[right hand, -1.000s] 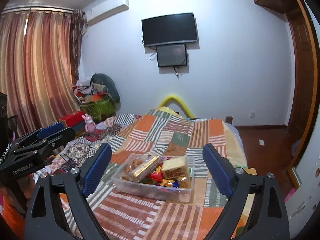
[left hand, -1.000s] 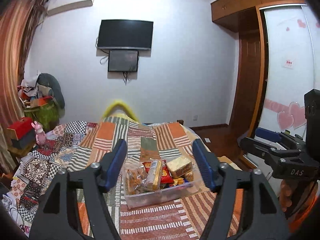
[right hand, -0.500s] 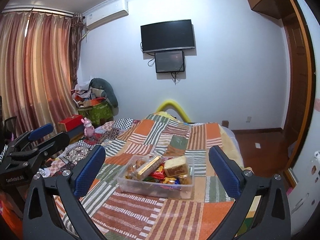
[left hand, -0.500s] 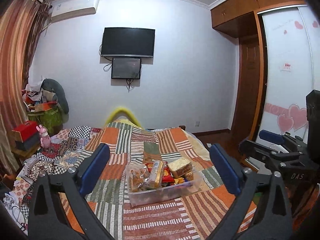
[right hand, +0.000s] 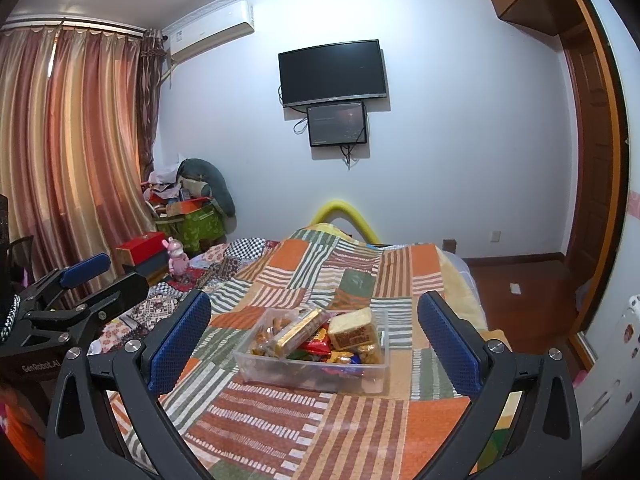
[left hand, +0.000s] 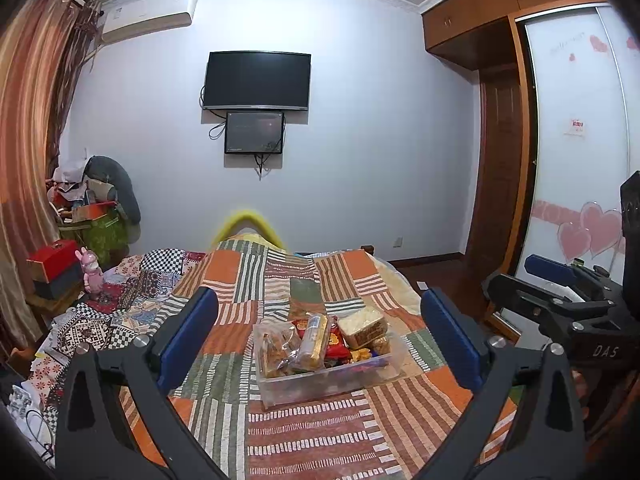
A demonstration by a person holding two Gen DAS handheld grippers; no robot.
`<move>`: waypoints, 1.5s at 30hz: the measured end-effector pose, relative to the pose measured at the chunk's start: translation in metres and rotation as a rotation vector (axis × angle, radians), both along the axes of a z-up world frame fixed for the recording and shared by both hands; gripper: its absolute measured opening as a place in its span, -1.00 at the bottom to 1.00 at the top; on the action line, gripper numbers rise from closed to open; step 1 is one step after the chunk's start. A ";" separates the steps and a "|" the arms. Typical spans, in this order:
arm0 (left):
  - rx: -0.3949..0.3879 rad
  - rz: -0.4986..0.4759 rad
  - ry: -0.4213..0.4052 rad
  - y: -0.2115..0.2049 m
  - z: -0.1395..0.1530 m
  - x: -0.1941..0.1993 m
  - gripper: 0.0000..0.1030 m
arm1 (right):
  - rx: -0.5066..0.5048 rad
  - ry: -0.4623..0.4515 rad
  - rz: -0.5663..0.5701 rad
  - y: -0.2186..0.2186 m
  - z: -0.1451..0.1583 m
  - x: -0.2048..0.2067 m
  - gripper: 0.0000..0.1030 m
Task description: Organize snacks
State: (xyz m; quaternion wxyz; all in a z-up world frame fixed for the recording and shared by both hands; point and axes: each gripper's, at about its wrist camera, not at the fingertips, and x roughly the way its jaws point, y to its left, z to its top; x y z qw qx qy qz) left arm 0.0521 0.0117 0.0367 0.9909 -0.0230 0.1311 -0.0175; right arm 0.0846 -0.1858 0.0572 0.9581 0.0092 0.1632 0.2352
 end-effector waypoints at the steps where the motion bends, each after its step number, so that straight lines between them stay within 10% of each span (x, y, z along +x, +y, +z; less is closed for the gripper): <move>1: 0.002 0.001 0.000 -0.001 0.000 0.000 0.99 | -0.001 -0.002 -0.001 0.000 0.000 0.000 1.00; 45: -0.024 -0.024 0.007 -0.002 -0.001 -0.003 1.00 | -0.022 -0.040 -0.026 -0.001 0.006 -0.013 1.00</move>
